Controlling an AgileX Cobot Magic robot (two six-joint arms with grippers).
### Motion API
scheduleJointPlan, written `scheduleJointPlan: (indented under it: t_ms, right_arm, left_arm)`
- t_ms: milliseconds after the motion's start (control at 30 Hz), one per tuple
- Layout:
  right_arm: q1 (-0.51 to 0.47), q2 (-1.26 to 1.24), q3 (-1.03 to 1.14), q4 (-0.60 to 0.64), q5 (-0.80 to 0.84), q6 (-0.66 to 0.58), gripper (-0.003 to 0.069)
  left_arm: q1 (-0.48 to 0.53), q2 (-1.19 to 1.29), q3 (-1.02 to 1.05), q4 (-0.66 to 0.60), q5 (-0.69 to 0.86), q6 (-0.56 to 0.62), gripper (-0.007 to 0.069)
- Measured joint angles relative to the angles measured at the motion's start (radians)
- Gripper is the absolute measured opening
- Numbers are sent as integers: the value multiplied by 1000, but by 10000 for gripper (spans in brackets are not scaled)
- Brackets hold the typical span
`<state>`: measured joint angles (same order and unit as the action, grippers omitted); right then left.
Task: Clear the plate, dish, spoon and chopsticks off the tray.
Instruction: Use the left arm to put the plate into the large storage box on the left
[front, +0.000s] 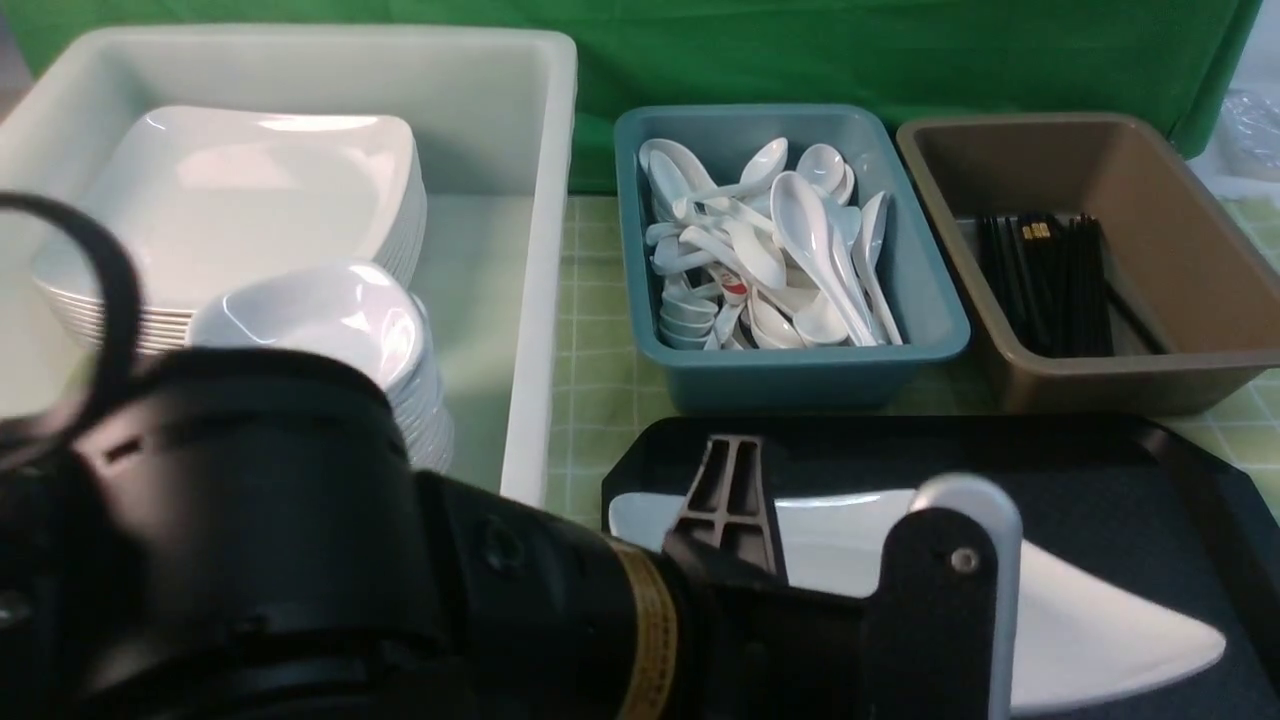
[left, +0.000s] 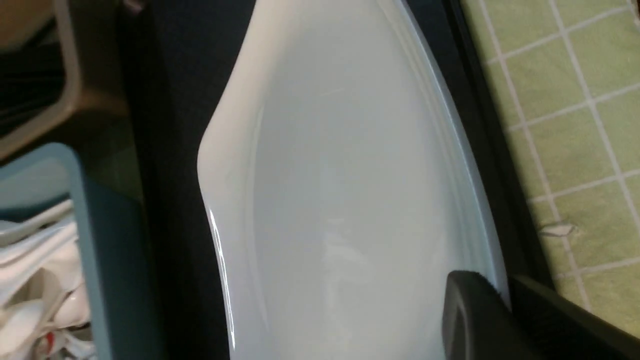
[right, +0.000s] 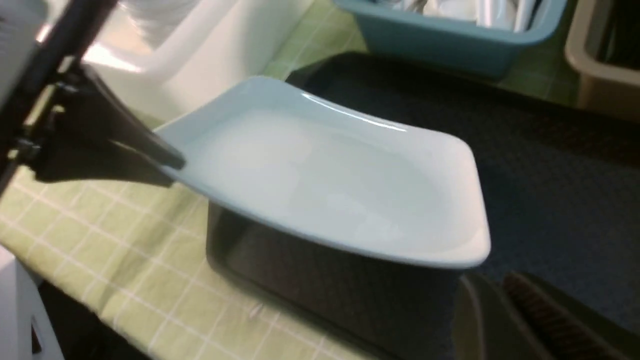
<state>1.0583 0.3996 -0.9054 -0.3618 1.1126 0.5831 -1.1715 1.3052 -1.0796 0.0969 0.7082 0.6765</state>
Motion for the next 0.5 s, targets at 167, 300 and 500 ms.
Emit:
scheduleJointPlan:
  t_ms: [167, 300, 500]
  right_arm:
    - [0, 7, -37, -20, -1, 2, 27]
    - [0, 58, -77, -39, -8, 1, 25]
    - [0, 174, -125, -52, -157, -52, 24]
  left_arm:
    - [0, -71, -57, -5, 3, -23, 34]
    - [3, -127, -139, 3, 18, -75, 34]
    - [144, -138, -309, 174, 80, -213, 34]
